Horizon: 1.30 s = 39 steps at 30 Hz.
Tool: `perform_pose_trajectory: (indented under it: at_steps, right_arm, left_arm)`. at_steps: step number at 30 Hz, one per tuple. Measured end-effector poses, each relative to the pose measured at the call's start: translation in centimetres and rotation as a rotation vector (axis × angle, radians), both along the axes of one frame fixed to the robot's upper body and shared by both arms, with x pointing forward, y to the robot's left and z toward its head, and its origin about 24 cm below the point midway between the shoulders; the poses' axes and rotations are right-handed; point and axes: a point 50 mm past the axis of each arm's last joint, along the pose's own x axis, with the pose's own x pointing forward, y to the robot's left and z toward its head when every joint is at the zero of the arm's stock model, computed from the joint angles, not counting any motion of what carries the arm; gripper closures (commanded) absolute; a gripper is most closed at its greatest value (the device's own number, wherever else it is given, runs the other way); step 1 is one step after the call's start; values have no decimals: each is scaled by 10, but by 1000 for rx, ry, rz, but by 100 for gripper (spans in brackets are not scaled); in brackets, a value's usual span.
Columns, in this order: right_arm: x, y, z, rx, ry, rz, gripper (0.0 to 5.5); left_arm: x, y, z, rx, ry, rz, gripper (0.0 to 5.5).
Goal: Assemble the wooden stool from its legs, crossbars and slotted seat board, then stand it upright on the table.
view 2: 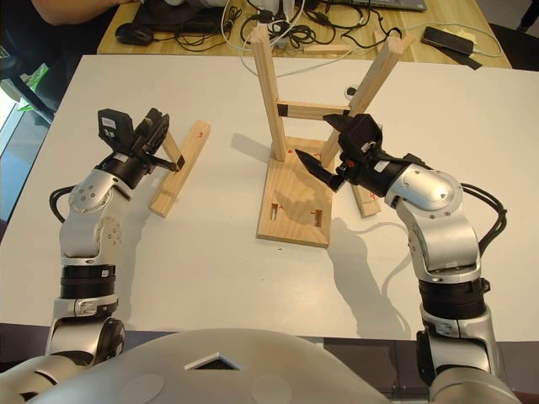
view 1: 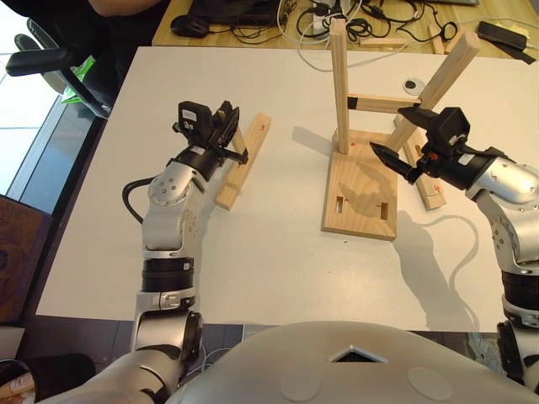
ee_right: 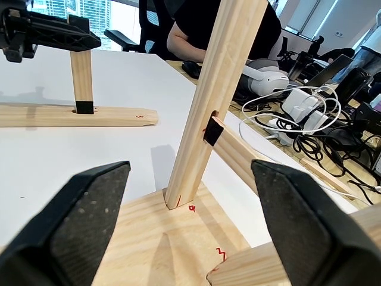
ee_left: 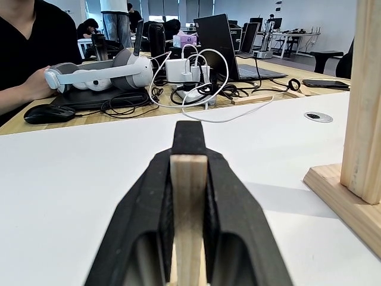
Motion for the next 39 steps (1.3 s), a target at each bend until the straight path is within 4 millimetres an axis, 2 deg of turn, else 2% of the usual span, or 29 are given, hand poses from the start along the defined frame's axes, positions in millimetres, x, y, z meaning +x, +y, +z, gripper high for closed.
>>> perform_pose_trajectory:
  at_steps: [5,10,23,26,30,39]
  right_arm:
    - [1,0,2,1,-10,-1,174]
    - [2,0,2,3,-14,-6,174]
    - [4,0,5,6,-41,-9,174]
    - [4,1,5,10,-46,-16,174]
    - [6,4,5,24,-49,-12,174]
    - [9,4,9,24,-60,-5,174]
  left_arm:
    - [-17,0,1,56,1,-16,509]
    - [-20,-1,1,90,14,-26,509]
    - [2,-8,0,38,25,14,509]
    - [9,-13,-2,13,20,28,509]
    - [27,-29,-4,-19,11,20,509]
    - [38,-40,-8,-12,-33,30,509]
